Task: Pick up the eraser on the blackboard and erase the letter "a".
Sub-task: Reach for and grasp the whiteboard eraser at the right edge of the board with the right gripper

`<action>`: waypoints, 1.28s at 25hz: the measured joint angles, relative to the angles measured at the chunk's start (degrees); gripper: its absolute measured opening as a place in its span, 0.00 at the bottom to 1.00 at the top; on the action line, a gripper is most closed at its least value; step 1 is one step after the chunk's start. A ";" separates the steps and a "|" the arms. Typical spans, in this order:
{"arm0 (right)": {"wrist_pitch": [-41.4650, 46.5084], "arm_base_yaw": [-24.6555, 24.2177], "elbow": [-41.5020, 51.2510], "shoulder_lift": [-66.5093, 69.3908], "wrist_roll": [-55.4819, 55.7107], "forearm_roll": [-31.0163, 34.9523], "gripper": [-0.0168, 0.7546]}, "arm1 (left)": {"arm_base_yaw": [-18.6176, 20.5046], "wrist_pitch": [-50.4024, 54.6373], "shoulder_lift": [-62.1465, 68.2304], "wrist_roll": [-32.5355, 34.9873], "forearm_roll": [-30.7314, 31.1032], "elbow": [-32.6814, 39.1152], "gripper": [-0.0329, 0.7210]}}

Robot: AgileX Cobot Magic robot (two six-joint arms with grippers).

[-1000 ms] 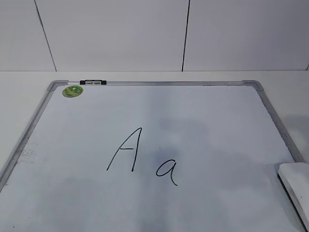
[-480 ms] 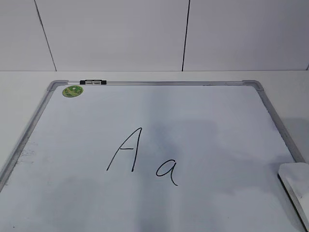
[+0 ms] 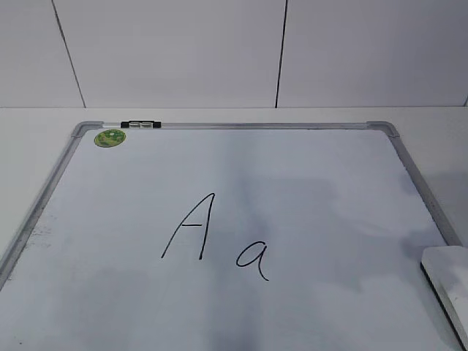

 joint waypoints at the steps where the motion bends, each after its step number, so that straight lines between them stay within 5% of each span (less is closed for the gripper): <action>1: -0.66 0.00 0.00 0.84 0.00 -0.10 0.90 | 0.00 0.00 0.00 0.00 0.00 0.00 0.35; 32: -10.88 0.00 -0.17 18.89 2.49 -3.26 0.90 | 0.00 0.00 0.00 0.00 0.00 0.00 0.35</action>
